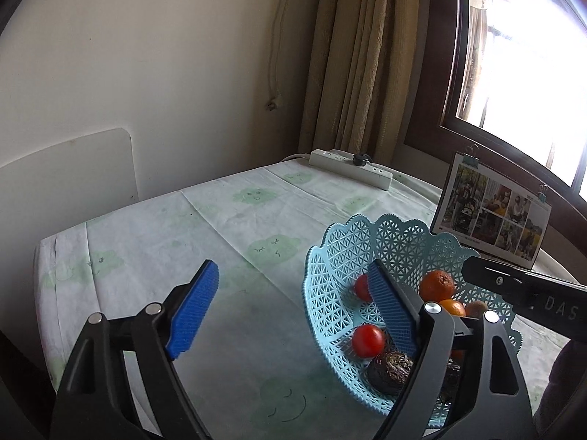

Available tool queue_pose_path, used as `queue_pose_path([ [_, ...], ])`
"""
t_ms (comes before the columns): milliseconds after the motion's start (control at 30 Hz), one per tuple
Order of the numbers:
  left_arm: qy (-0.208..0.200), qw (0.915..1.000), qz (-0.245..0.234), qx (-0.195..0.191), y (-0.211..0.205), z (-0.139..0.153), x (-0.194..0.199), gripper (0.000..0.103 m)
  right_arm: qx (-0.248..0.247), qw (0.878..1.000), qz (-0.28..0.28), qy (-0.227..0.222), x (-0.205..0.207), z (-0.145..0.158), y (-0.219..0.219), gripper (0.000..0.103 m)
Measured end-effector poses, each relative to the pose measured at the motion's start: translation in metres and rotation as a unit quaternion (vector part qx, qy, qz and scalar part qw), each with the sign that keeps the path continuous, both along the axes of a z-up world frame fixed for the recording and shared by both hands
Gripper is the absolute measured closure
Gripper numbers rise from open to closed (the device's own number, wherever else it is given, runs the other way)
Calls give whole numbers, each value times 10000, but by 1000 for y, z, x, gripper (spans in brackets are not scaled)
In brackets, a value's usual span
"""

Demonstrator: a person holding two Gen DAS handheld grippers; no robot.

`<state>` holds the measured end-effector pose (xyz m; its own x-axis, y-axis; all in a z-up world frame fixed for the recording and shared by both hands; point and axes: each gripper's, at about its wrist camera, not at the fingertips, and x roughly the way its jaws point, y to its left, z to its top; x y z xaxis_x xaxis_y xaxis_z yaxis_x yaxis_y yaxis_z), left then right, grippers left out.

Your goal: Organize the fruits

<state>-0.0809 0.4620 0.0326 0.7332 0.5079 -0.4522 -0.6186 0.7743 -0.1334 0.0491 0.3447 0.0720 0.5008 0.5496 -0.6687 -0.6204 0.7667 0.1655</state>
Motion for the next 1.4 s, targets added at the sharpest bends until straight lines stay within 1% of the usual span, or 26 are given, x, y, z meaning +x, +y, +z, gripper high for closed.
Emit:
queue_pose_path([
  [100, 21, 10000, 0, -40, 1, -1, 1, 18, 21, 10000, -79, 14, 0, 0, -7, 75],
  [167, 28, 10000, 0, -45, 2, -1, 1, 18, 5, 9999, -140, 41, -1, 0, -11, 72],
  [200, 27, 10000, -1, -44, 2, -1, 1, 17, -12, 9998, -168, 51, -1, -1, -12, 69],
  [233, 27, 10000, -2, -45, 2, -1, 1, 12, -20, 9998, -191, 60, -2, -2, -14, 62],
  [267, 30, 10000, 1, -40, 2, -1, 1, 10, -13, 9998, -210, 58, -3, -2, -16, 58],
  [300, 32, 10000, -3, -31, 1, -1, 1, 9, -12, 9997, -227, 45, -5, -2, -19, 57],
  [367, 26, 10000, -29, 5, 0, 0, 2, 9, -22, 9997, -250, -12, -10, 0, -22, 55],
  [400, 33, 10000, -47, 19, -1, 0, 2, 9, -1, 9997, -254, -42, -12, 1, -25, 52],
  [433, 67, 9999, -115, 23, -2, -1, 3, 9, 23, 9996, -265, -75, -15, 3, -28, 48],
  [467, 102, 9998, -169, 26, -4, -2, 4, 8, 46, 9995, -284, -123, -18, 5, -30, 46],
  [500, 154, 9996, -223, 39, -5, -2, 5, 6, 59, 9994, -297, -173, -20, 6, -33, 45],
  [533, 208, 9994, -270, 65, -7, -2, 5, 4, 72, 9993, -304, -225, -22, 8, -37, 41],
  [567, 256, 9991, -311, 123, -9, -2, 5, 4, 81, 9991, -308, -263, -25, 9, -40, 32],
  [633, 319, 9986, -357, 226, -13, 0, 4, 3, 83, 9989, -295, -350, -31, 10, -47, 24],
  [700, 362, 9979, -432, 311, -17, 3, 2, 3, -24, 9986, -243, -461, -38, 8, -52, 22],
  [767, 486, 9966, -543, 397, -23, 4, 1, 3, -147, 9982, -152, -557, -45, 5, -53, 15],
  [867, 687, 9942, -631, 526, -33, 4, 0, 3, -275, 9976, -54, -627, -54, 0, -57, 15],
  [1000, 806, 9919, -709, 675, -46, 5, -4, 3, -324, 9977, -51, -600, -60, -5, -63, 14],
  [1067, 908, 9907, -649, 772, -53, 5, -6, 3, -390, 9968, -83, -694, -64, -6, -63, 10],
  [1267, 1116, 9876, -453, 1005, -65, 6, -8, 3, -520, 9934, 14, -1020, -74, -5, -62, 5],
  [1400, 1231, 9842, -336, 1228, -71, 6, -8, 3, -484, 9941, 22, -973, -74, -6, -65, 5],
])
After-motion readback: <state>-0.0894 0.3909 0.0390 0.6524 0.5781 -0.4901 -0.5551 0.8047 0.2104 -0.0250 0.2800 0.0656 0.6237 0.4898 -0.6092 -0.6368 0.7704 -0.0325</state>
